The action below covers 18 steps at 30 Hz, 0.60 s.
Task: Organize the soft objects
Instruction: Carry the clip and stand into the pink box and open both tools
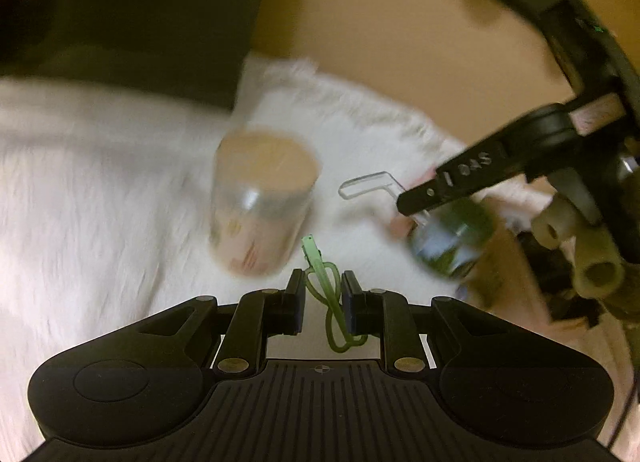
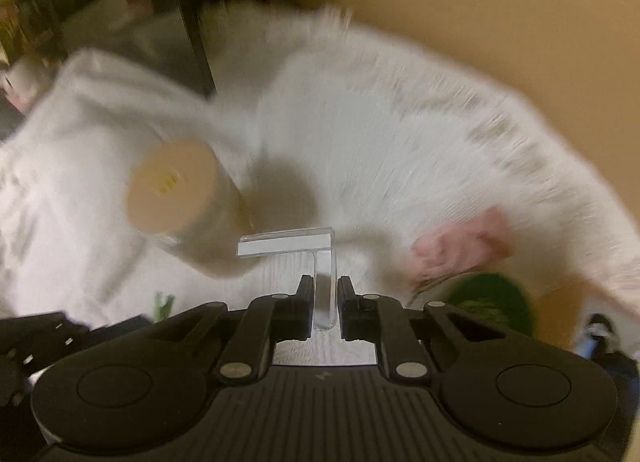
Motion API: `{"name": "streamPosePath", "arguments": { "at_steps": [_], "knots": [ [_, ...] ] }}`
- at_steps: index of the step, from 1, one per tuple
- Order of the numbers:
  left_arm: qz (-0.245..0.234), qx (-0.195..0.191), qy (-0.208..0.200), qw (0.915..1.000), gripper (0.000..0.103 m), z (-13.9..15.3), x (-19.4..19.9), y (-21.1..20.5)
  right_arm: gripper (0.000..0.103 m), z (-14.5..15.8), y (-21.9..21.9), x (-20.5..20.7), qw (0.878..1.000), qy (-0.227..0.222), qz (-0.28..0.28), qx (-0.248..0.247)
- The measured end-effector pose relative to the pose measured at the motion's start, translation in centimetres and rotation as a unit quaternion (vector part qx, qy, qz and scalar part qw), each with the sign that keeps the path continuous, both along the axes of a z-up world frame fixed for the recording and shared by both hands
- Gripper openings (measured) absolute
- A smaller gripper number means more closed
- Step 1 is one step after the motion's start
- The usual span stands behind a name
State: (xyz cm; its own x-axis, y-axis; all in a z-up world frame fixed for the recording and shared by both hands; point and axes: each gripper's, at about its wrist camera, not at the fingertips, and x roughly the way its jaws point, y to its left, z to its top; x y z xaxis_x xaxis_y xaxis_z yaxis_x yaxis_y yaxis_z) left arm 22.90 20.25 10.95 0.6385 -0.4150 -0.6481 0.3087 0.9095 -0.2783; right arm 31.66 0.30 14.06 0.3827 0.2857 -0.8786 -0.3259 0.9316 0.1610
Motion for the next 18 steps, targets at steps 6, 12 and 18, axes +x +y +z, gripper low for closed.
{"name": "streamPosePath", "arguments": {
  "at_steps": [6, 12, 18],
  "knots": [
    [-0.039, -0.004, -0.039, 0.9985, 0.022, 4.4, 0.9, -4.0, 0.012, 7.5, -5.5, -4.1, 0.997, -0.076, -0.019, 0.019],
    [-0.128, -0.02, -0.05, 0.9904, 0.022, 6.6, 0.6, -11.3, 0.012, 10.6, -13.2, -8.9, 0.989, -0.125, -0.079, 0.002],
    [-0.23, -0.046, -0.004, 0.9721, 0.022, 5.0, -0.7, -20.0, 0.012, 9.4, -20.5, -12.3, 0.98, -0.12, -0.161, -0.013]
  ]
}}
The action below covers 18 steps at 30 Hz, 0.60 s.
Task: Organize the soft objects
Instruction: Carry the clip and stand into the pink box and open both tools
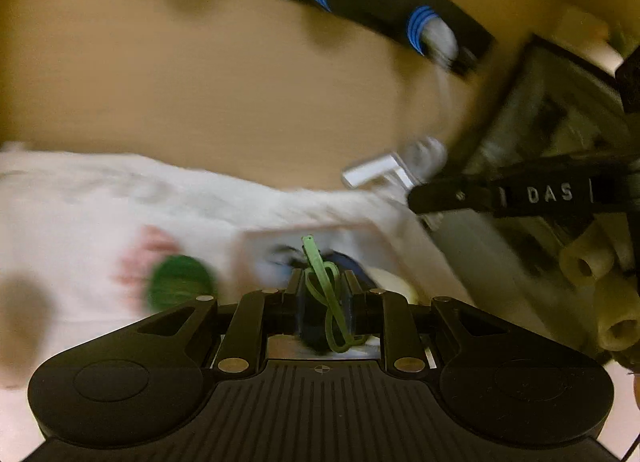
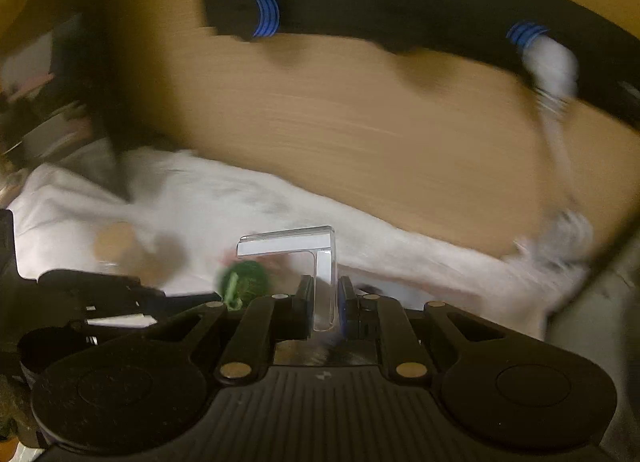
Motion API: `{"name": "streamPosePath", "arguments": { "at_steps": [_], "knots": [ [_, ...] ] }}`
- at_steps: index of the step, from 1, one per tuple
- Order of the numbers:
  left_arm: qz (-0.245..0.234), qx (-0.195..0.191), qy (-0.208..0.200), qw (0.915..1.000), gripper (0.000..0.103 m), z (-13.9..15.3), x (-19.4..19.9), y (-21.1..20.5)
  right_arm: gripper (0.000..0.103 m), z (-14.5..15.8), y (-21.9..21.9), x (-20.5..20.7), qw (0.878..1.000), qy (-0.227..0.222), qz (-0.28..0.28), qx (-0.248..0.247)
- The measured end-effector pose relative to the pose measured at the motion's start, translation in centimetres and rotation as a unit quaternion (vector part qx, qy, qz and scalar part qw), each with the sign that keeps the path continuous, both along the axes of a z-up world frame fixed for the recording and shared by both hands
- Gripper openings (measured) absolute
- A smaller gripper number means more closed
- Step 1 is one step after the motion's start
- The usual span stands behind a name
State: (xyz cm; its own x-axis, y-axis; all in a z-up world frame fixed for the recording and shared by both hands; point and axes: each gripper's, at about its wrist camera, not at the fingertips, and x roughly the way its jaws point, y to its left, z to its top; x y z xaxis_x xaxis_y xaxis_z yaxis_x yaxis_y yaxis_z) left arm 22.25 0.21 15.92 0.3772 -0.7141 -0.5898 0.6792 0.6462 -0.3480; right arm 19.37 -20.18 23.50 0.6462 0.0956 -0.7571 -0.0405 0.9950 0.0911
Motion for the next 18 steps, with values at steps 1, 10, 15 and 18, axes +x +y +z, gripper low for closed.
{"name": "streamPosePath", "arguments": {
  "at_steps": [1, 10, 15, 18],
  "knots": [
    [-0.014, 0.002, 0.008, 0.9999, 0.022, -0.7, 0.0, -1.4, 0.012, -0.5, -1.1, -0.3, 1.0, 0.004, -0.013, 0.004],
    [-0.054, 0.019, 0.135, 0.9892, 0.021, -8.6, 2.7, -8.7, 0.012, -6.7, -5.2, -0.1, 0.995, 0.056, -0.064, 0.044],
    [-0.053, 0.038, 0.089, 0.9939, 0.023, -9.4, 2.5, -9.4, 0.012, -9.8, -5.1, 1.3, 0.992, 0.083, -0.07, 0.062],
    [-0.048, 0.064, 0.049, 0.9956, 0.022, -9.2, 1.9, -10.2, 0.012, -11.6, -5.0, 2.6, 0.99, 0.1, -0.076, 0.068]
  ]
}}
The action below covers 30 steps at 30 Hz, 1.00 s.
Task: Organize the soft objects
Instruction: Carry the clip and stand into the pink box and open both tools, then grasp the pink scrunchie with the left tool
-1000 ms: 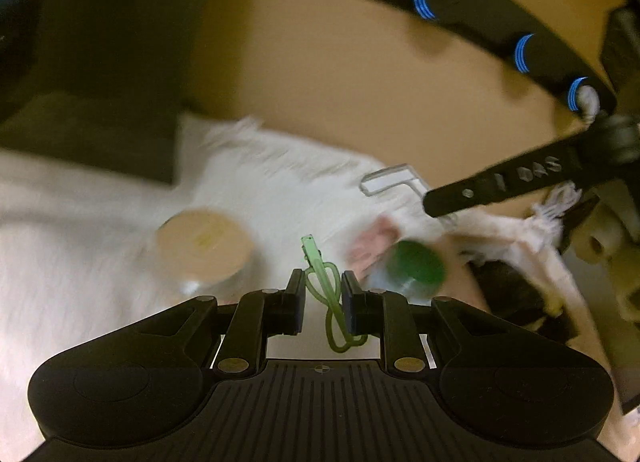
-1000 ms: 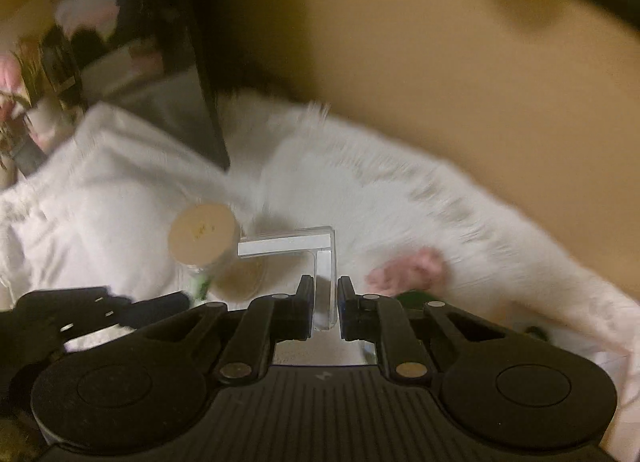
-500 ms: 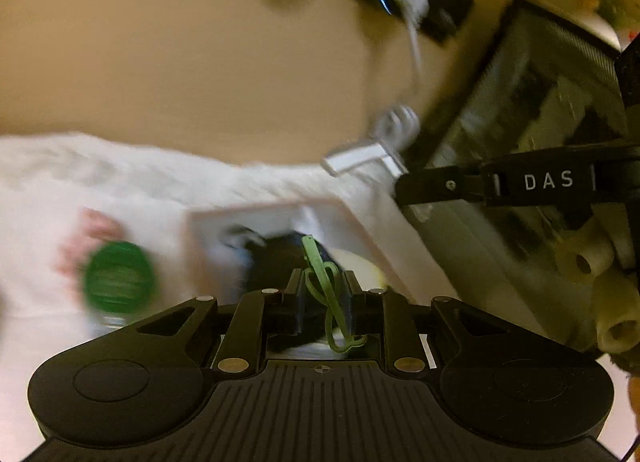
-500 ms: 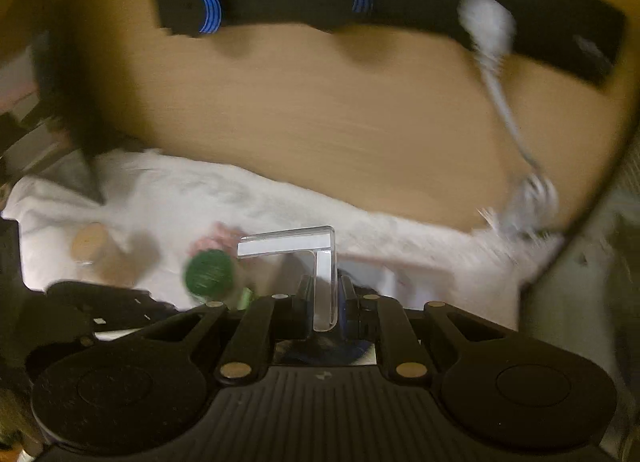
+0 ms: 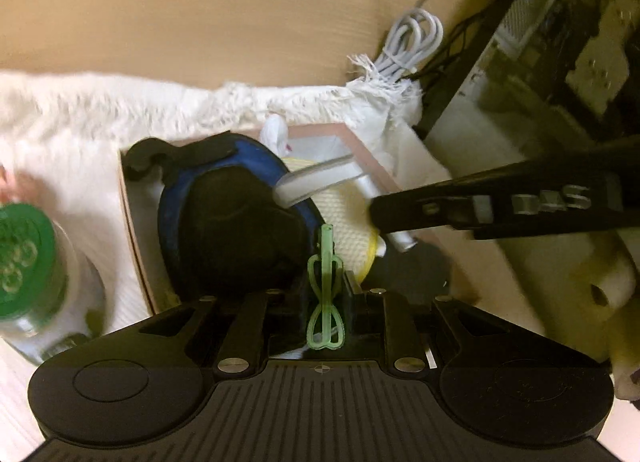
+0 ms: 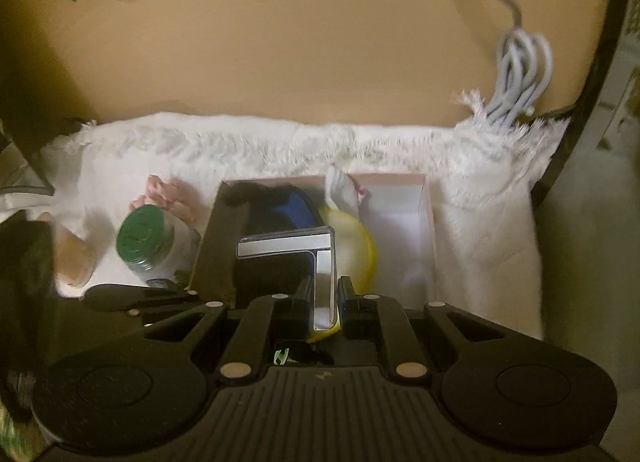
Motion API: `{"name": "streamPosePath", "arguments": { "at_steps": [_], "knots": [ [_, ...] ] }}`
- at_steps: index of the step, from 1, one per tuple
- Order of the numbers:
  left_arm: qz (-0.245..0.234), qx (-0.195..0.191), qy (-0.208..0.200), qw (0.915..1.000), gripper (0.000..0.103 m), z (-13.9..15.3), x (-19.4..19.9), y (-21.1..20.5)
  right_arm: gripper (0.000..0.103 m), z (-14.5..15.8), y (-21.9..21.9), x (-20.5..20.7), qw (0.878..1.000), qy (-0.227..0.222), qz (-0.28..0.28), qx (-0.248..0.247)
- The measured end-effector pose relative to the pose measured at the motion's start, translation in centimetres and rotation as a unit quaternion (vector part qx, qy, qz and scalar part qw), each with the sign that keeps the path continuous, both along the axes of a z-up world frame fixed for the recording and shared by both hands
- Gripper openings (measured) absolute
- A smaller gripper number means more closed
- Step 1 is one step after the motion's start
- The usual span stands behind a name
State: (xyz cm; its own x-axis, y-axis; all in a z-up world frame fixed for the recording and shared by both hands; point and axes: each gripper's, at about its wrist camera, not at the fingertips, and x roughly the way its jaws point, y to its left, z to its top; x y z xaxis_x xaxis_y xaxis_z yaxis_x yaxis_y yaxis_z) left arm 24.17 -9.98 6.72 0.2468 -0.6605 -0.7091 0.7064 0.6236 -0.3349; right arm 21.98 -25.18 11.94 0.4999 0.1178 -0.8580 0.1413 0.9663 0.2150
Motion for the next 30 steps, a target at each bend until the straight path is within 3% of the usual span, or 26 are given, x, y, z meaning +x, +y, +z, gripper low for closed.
{"name": "streamPosePath", "arguments": {
  "at_steps": [6, 10, 13, 15, 16, 18, 20, 26, 30],
  "knots": [
    [0.004, 0.006, -0.017, 0.9998, 0.023, 1.2, -1.3, 2.0, 0.013, -2.5, 0.6, 1.2, 1.0, 0.022, -0.002, -0.018],
    [0.021, -0.022, -0.017, 0.9994, 0.023, 1.8, -1.7, 4.3, 0.013, -3.5, 0.9, 1.8, 0.999, 0.031, 0.004, -0.028],
    [0.039, -0.044, -0.028, 0.9979, 0.023, 2.6, -1.9, 5.8, 0.013, -5.0, 0.2, 2.0, 0.998, 0.061, -0.01, -0.008],
    [0.055, -0.056, -0.03, 0.9965, 0.023, 3.2, -2.0, 7.3, 0.015, -4.6, -0.8, 1.4, 0.998, 0.046, -0.026, 0.022],
    [0.061, -0.064, -0.029, 0.9957, 0.023, 3.4, -2.0, 8.0, 0.018, -4.1, -1.1, 1.0, 0.998, 0.038, -0.029, 0.034],
    [0.074, -0.084, -0.03, 0.9933, 0.023, 3.9, -2.1, 9.5, 0.048, -2.5, -1.3, -0.2, 0.998, 0.007, -0.031, 0.046],
    [0.089, -0.098, -0.033, 0.9907, 0.023, 4.3, -2.2, 10.8, 0.06, -0.7, -0.9, -1.2, 0.999, -0.018, -0.025, 0.028],
    [0.188, -0.12, -0.057, 0.973, 0.023, 5.1, -1.4, 16.8, 0.064, 3.5, 1.1, -3.9, 0.998, -0.06, -0.003, -0.025],
    [0.237, -0.098, -0.051, 0.9653, 0.023, 4.0, -0.1, 19.6, 0.066, 4.3, 3.4, -4.9, 0.996, -0.072, 0.023, -0.043]
  ]
}}
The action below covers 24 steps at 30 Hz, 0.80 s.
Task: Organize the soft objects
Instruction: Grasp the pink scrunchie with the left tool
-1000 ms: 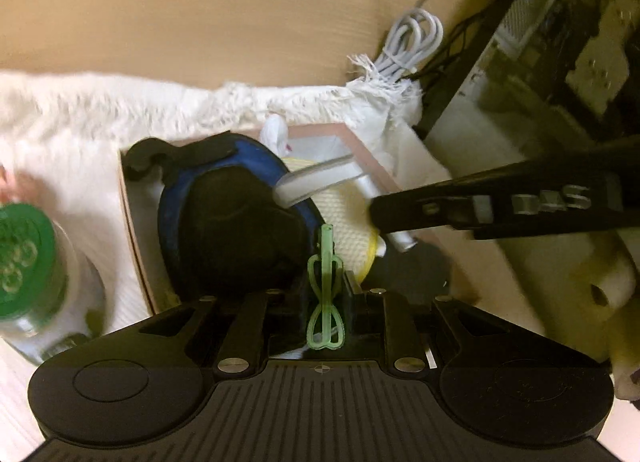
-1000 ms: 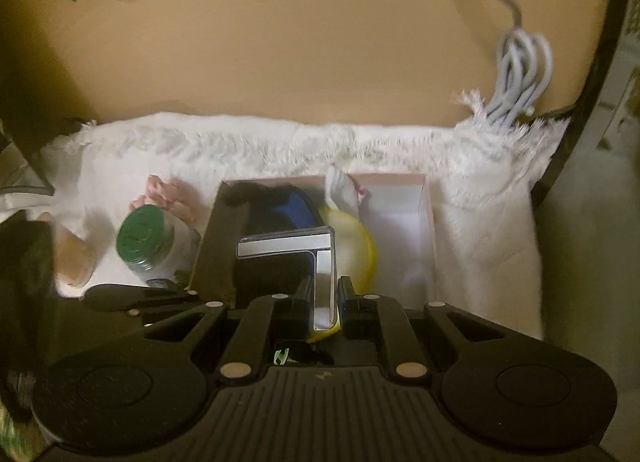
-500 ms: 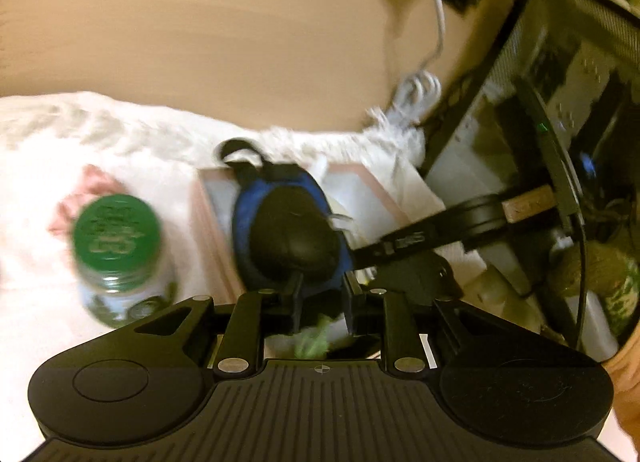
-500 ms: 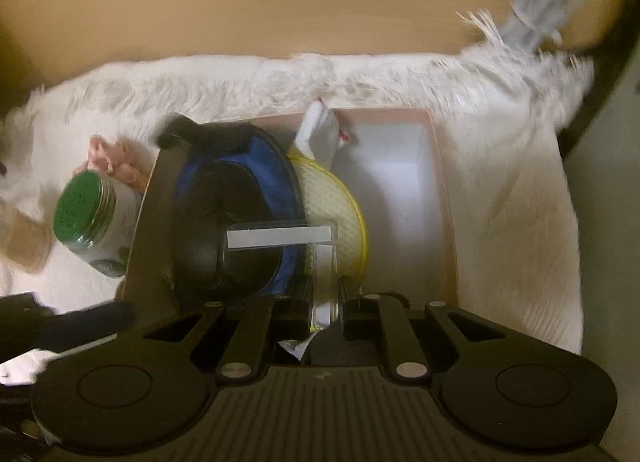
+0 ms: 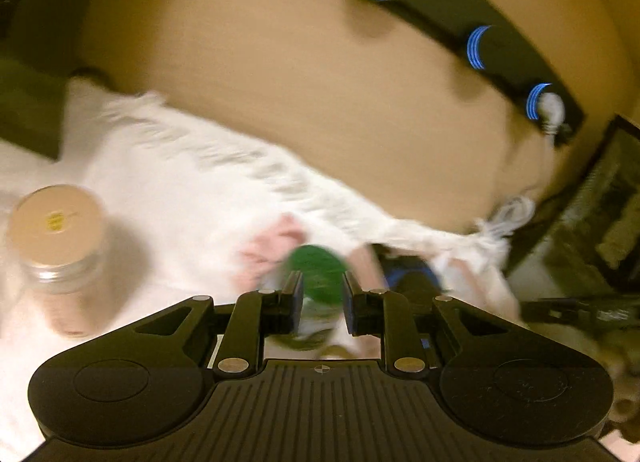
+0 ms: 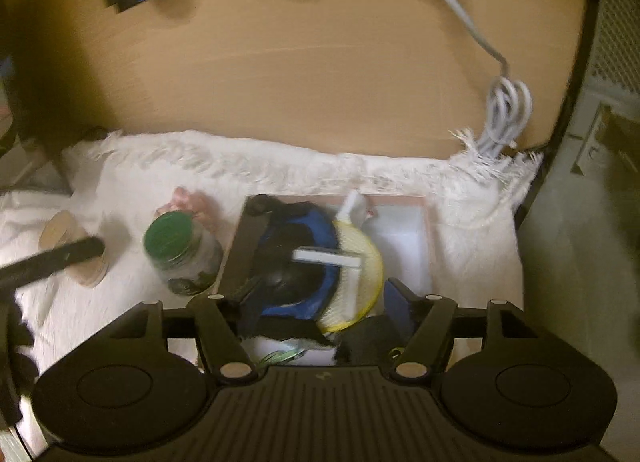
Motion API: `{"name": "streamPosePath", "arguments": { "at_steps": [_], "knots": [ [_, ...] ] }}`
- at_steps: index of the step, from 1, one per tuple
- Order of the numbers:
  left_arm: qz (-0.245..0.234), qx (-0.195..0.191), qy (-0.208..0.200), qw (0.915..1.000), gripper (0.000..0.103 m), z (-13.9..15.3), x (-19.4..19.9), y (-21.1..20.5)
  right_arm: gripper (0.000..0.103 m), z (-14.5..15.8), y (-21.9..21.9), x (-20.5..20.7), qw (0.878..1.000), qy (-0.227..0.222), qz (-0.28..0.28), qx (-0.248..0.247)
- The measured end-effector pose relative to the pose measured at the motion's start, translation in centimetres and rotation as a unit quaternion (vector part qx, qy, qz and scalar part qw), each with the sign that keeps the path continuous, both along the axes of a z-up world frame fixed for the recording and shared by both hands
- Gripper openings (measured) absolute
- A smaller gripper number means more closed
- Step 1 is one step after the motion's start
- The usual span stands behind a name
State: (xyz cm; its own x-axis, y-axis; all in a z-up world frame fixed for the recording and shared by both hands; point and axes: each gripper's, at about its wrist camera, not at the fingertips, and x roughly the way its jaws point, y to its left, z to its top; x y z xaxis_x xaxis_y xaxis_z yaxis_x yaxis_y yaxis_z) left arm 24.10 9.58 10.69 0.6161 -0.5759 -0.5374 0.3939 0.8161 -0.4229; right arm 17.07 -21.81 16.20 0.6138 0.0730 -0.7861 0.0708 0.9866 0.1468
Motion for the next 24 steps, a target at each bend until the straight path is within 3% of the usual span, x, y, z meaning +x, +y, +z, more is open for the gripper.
{"name": "streamPosePath", "arguments": {
  "at_steps": [3, 5, 9, 15, 19, 22, 24],
  "knots": [
    [0.002, 0.01, 0.015, 0.9998, 0.023, -1.1, 0.6, 0.5, 0.066, -0.3, 2.1, -0.3, 1.0, 0.0, 0.024, -0.009],
    [0.001, -0.005, 0.029, 0.9996, 0.023, -1.0, 1.8, 0.8, 0.066, -0.5, 3.6, -0.3, 0.999, 0.005, 0.043, -0.015],
    [-0.022, -0.019, 0.082, 0.9962, 0.023, 0.1, 7.1, -0.2, 0.066, -0.8, 5.9, 0.5, 0.998, 0.016, 0.062, -0.008],
    [-0.056, 0.081, 0.156, 0.9828, 0.023, -0.5, 14.4, -5.4, 0.066, -1.0, 8.5, 1.0, 0.996, 0.022, 0.085, -0.002],
    [-0.063, 0.186, 0.156, 0.9682, 0.027, -2.5, 16.3, -8.3, 0.066, -1.6, 9.1, 0.8, 0.995, 0.033, 0.093, 0.005],
    [-0.078, 0.206, 0.175, 0.9596, 0.027, -4.3, 16.8, -9.2, 0.066, -1.8, 9.2, 0.3, 0.994, 0.033, 0.101, 0.0],
    [-0.072, 0.204, 0.183, 0.959, 0.028, -5.3, 17.0, -9.1, 0.066, -2.0, 9.5, 0.3, 0.994, 0.03, 0.106, -0.022]
  ]
}}
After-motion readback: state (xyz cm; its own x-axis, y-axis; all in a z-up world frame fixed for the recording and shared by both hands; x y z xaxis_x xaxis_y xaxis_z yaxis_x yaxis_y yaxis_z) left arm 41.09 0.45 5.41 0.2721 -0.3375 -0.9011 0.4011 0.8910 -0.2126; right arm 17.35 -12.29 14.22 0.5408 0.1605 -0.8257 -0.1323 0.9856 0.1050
